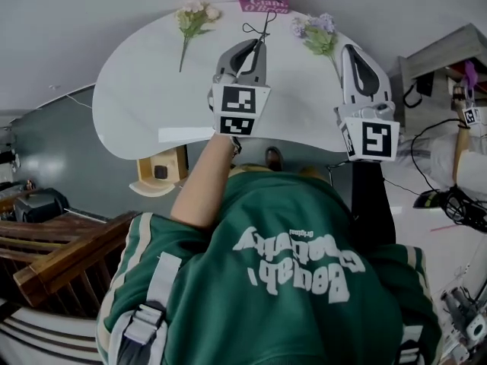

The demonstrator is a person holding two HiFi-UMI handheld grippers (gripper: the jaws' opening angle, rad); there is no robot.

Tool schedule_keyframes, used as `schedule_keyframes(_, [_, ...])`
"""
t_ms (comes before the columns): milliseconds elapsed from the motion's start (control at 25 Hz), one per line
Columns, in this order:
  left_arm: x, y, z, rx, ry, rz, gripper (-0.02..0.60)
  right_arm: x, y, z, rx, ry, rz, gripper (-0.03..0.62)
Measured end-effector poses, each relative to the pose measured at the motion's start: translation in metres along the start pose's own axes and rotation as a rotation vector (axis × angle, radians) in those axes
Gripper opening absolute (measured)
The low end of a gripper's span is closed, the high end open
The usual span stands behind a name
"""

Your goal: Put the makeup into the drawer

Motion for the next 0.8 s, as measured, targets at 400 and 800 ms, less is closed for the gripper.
schedule_keyframes(400, [-0.023, -0.031, 0.040, 0.101, 0.002, 0.065, 0.034, -0.029, 0.013, 0.007, 0.024, 0.022, 0.065, 0.009])
schedule_keyframes(800, [-0.083, -0.100, 0.035, 0.080, 0.034, 0.233, 0.035, -0.106, 0.060, 0.017, 0.079, 0.083, 0.247, 0.009])
Point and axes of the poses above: the fingertips, and each gripper's own axes: y forward along the fingers, x to its right, z out of its top, the point moved 2 cm from there along -y, backward along the fingers, and after that the axes turned 9 degrees about x, right-handed, at the moved point
